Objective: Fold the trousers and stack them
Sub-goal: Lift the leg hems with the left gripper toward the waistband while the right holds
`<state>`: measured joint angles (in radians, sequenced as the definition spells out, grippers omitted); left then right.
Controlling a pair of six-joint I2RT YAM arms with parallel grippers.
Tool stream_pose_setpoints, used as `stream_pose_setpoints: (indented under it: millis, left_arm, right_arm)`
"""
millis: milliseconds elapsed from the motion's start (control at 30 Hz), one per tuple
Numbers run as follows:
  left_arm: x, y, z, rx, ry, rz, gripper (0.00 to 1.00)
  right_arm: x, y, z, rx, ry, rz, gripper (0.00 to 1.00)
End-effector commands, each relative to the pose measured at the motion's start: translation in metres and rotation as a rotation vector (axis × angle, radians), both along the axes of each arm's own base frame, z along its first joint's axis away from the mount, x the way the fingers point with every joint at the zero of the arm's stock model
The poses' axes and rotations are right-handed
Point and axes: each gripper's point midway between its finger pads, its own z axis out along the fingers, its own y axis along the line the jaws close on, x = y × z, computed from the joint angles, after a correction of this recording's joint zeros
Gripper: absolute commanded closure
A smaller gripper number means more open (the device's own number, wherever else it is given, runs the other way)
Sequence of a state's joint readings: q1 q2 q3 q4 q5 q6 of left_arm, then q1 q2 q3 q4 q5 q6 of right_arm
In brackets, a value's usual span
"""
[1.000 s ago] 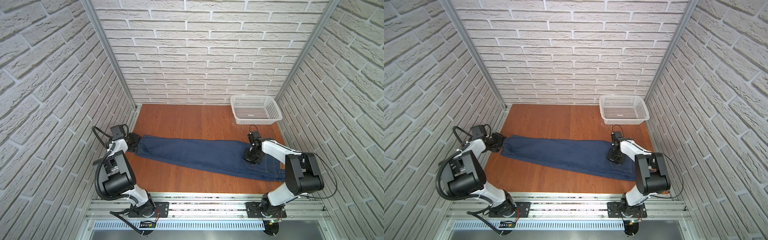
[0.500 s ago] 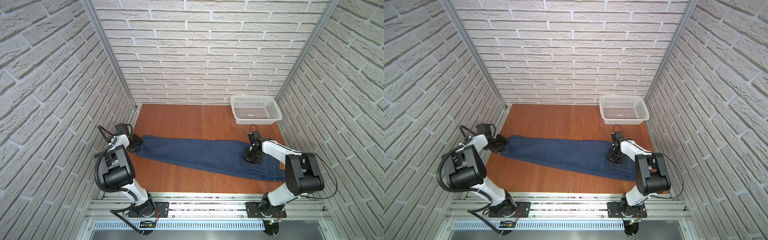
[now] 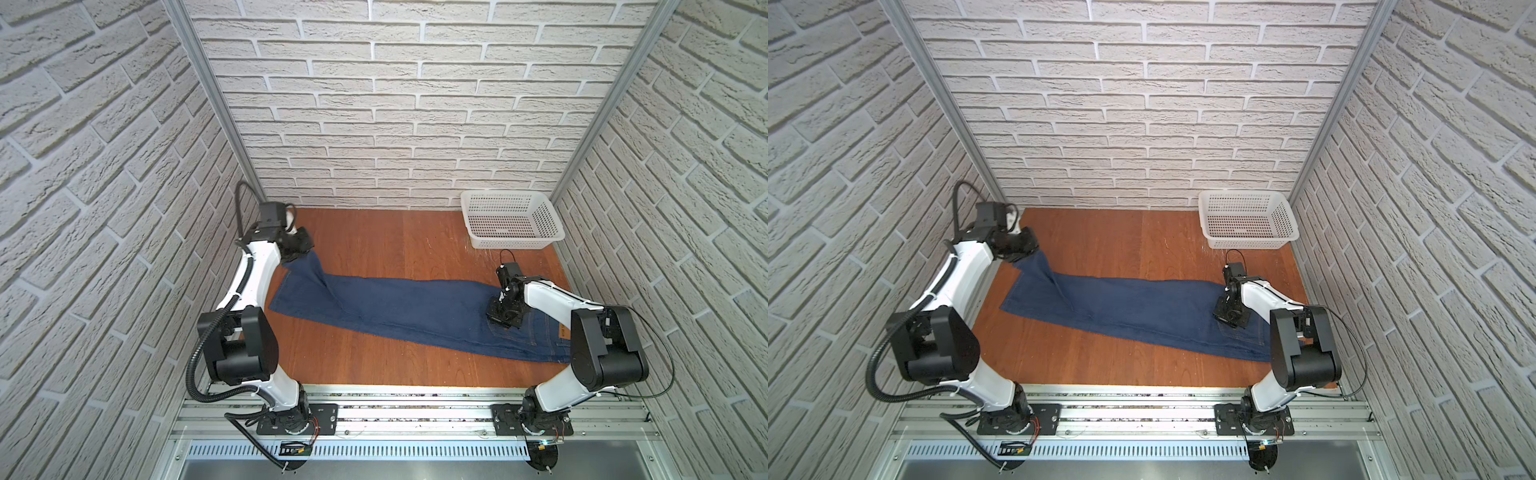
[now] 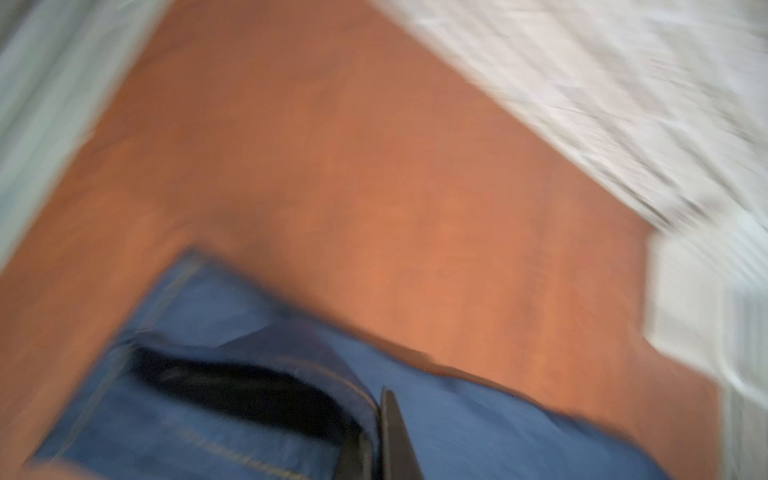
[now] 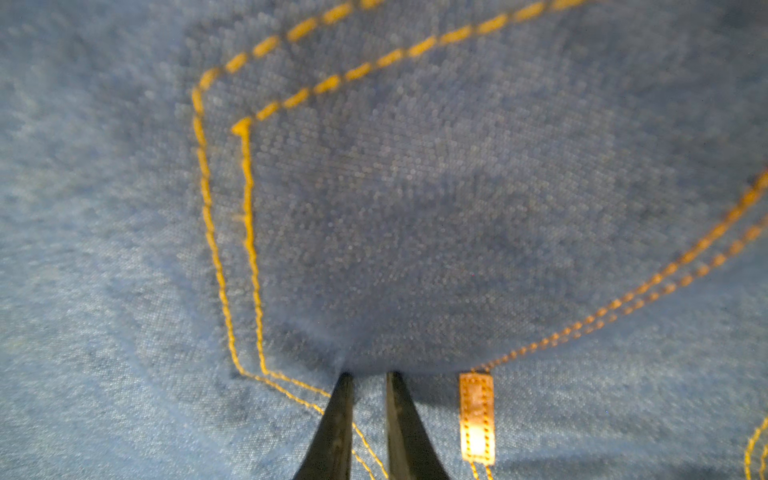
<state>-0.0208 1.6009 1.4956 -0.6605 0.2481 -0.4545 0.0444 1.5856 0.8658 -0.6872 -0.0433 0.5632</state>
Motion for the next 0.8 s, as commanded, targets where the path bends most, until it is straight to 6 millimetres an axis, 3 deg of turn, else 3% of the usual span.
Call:
stream_pose_setpoints:
  millis: [0,133,233,333,400,433,500,567,767]
  left_arm:
    - [-0.049,-0.086,-0.005,0.102,0.052,-0.403,1.00]
    - [-0.102,-0.165,-0.054,0.140,0.203,-0.685,1.00]
    - [-0.128,-0.184,-0.100,0.182,0.327,-0.752,1.00]
    - [-0.134,-0.187,-0.123,0.204,0.364,-0.742,1.00]
    - [-0.135,-0.189,-0.123,0.208,0.354,-0.738,1.00]
    - [-0.136,-0.190,-0.121,0.208,0.349,-0.738,0.94]
    - [-0.138,-0.192,-0.118,0.213,0.346,-0.741,0.67]
    - [-0.139,-0.191,-0.114,0.223,0.344,-0.731,0.52]
    - [-0.132,-0.183,-0.103,0.223,0.301,-0.590,0.37]
  right_arm:
    - [-0.004,0.011,-0.018,0.052,0.026,0.020,0.83]
    - [-0.005,0.010,-0.018,0.051,0.031,0.019,0.83]
    - [-0.005,0.010,-0.018,0.045,0.032,0.020,0.83]
    - [-0.004,0.009,-0.019,0.041,0.036,0.021,0.83]
    - [-0.003,0.009,-0.019,0.041,0.036,0.022,0.83]
    - [-0.003,0.009,-0.018,0.041,0.036,0.022,0.83]
    - [-0.003,0.009,-0.019,0.039,0.036,0.021,0.83]
    - [-0.002,0.008,-0.019,0.038,0.036,0.020,0.83]
    - [-0.002,0.009,-0.018,0.040,0.035,0.017,0.83]
